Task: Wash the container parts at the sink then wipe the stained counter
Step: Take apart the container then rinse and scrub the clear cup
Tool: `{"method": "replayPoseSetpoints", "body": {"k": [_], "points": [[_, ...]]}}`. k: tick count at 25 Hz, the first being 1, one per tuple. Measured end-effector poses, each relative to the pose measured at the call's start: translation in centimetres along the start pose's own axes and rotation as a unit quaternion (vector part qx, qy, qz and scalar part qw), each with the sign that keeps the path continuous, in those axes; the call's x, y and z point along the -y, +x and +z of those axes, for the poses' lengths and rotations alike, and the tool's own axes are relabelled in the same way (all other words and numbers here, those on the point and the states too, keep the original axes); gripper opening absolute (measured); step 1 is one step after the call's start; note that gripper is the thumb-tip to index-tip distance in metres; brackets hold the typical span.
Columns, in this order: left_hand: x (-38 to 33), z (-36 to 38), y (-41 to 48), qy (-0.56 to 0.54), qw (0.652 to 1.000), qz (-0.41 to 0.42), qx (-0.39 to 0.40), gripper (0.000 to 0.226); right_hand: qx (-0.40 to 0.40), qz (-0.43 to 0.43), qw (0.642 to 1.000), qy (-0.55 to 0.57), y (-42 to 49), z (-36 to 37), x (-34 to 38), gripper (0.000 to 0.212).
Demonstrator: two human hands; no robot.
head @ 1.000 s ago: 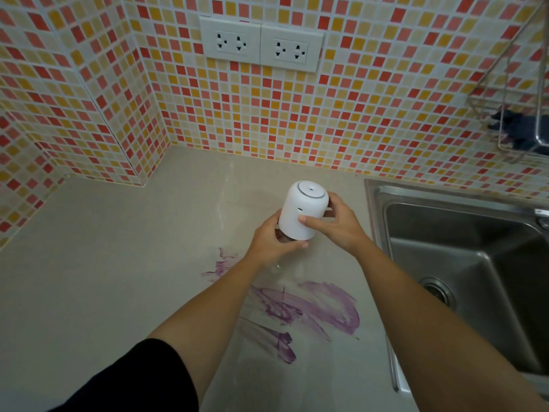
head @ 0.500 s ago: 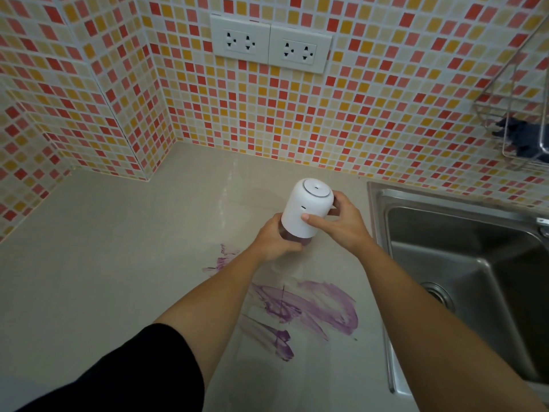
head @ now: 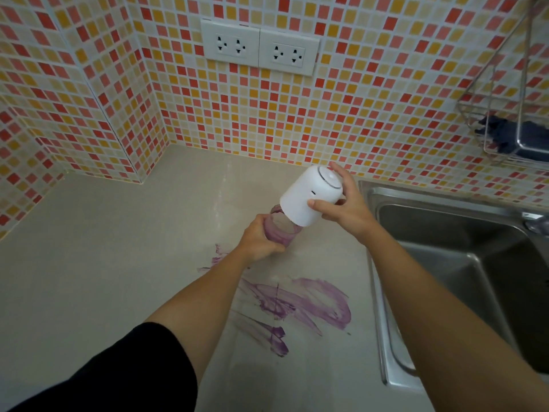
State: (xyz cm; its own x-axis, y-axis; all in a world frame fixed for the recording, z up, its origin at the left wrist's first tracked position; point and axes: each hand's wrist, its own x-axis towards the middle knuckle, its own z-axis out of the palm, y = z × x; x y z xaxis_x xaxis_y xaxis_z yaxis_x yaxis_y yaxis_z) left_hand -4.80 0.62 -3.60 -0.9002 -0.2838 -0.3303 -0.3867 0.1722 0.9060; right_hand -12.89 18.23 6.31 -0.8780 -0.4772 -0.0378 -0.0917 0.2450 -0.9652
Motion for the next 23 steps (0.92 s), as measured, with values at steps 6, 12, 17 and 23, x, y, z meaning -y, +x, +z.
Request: {"method": "replayPoseSetpoints", "body": {"k": [6,12,17,23], "points": [[0.4,-2.2,-0.2,-0.036,0.998,-0.010,-0.054,0.070,-0.087,0.105,0.989,0.062,-1.8,0.0,-5.2,0.071],[0.7,-3.0,0.3,-0.068,0.995,-0.005,-0.066,0.078,-0.115,0.153,0.975,0.111,-3.4,2.5,-9.2,0.083],[-0.4,-3.1,0.2,-0.083,0.995,0.012,-0.061,0.074,-0.131,0.139,0.980,0.053,-2.9,3.5,-10.3,0.075],[-1.7,-3.2,0.2,-0.065,0.995,0.030,-0.063,0.078,-0.077,0.084,0.992,-0.055,-1.3,3.4,-10.8,0.086]]}}
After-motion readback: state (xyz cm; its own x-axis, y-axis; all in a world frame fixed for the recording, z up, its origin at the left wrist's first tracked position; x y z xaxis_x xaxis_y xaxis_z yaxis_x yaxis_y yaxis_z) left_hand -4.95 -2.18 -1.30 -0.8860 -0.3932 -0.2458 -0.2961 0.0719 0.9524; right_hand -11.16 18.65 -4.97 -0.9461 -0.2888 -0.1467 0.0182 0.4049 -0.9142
